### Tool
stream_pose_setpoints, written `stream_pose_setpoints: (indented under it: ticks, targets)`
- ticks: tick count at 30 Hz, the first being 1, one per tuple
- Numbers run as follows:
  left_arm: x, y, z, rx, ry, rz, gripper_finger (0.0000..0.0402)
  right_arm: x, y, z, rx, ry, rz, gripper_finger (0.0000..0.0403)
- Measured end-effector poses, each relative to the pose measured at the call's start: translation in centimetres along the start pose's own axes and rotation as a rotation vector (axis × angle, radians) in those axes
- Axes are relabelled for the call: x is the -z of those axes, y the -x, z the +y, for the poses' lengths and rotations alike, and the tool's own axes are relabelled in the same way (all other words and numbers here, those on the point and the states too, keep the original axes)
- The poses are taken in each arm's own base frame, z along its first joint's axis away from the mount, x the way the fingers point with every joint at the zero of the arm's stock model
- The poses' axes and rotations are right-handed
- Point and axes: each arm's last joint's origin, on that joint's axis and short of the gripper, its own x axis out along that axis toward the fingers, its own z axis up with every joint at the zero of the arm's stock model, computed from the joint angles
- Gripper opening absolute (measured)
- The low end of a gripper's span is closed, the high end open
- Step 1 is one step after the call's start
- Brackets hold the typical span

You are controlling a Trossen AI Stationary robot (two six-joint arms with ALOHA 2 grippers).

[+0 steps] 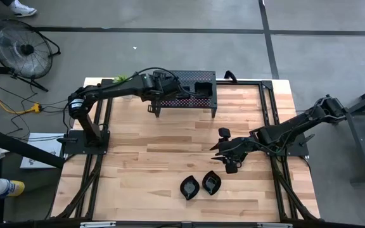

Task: Pick & Place Mini shaped plates
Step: Stack the leaf-shaped plate on top of the leaf-shaped plate on the shelf

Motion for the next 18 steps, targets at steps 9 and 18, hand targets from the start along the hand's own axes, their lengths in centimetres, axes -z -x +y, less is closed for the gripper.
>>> stream_pose_setpoints:
  ticks: [9,18]
  targets:
    - [-0.06,0.01,0.02,-0.004,-0.028,-0.004,0.0,0.0,0.0,0.0,0.0,0.0,0.0,0.0169]
    - [0.03,0.01,-0.06,0.011,-0.038,-0.001,0.0,0.0,0.0,0.0,0.0,0.0,0.0,0.0169]
